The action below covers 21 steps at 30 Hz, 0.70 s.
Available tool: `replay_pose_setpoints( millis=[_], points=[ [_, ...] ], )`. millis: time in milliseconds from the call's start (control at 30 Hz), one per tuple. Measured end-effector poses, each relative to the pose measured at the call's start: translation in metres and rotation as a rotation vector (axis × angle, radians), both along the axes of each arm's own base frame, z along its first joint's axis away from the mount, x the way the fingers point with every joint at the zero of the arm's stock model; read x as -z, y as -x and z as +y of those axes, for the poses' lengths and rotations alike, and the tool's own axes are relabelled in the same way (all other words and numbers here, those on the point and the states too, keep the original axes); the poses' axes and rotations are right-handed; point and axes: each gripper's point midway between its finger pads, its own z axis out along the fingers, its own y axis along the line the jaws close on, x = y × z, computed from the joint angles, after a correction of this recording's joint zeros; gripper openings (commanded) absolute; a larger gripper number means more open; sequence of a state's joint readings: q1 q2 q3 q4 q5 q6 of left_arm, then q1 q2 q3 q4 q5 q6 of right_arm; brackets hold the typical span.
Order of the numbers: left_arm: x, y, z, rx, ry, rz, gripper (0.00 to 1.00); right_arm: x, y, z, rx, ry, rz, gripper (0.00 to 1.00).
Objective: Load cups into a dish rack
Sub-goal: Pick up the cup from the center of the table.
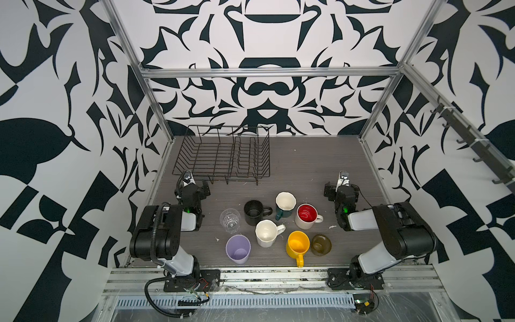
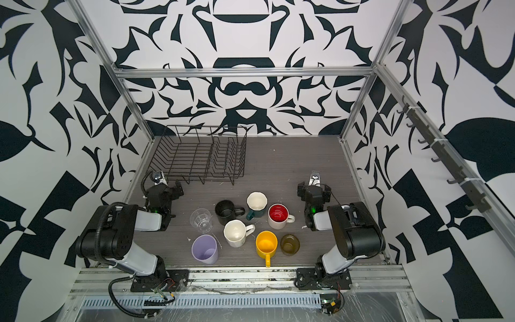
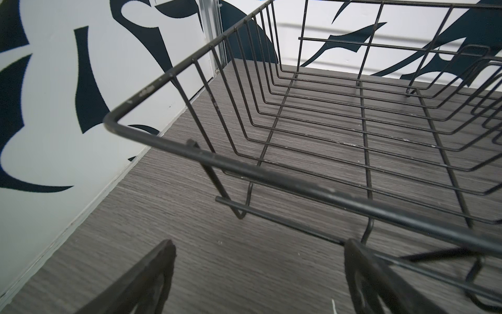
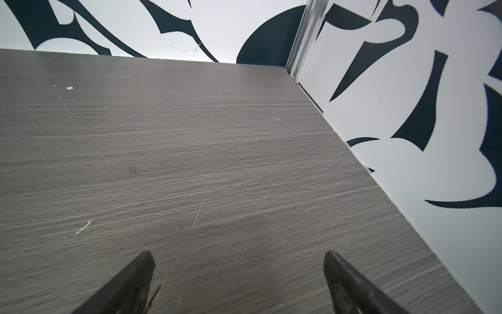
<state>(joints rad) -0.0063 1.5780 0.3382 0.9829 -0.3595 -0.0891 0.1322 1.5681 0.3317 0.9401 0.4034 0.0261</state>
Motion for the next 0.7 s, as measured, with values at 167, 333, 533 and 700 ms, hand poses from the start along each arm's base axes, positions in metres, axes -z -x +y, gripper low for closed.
replay_pose_setpoints(
  millis=[167, 333, 533, 700],
  points=[
    [0.000, 0.000, 0.000, 0.000, 0.000, 0.000, 0.99, 0.000, 0.000, 0.000, 0.000, 0.000, 0.000, 0.98],
    [-0.002, 0.001, 0.002, -0.012, -0.003, 0.003, 0.99, -0.005, 0.003, -0.002, 0.007, 0.008, 0.052, 0.98],
    [-0.040, -0.004, 0.010, -0.070, 0.012, 0.028, 0.99, -0.111, -0.026, 0.007, 0.021, -0.111, -0.042, 1.00],
    [-0.104, -0.015, 0.009, -0.116, 0.144, -0.001, 0.99, -0.167, -0.030, 0.028, -0.056, -0.260, -0.044, 0.87]
  ],
)
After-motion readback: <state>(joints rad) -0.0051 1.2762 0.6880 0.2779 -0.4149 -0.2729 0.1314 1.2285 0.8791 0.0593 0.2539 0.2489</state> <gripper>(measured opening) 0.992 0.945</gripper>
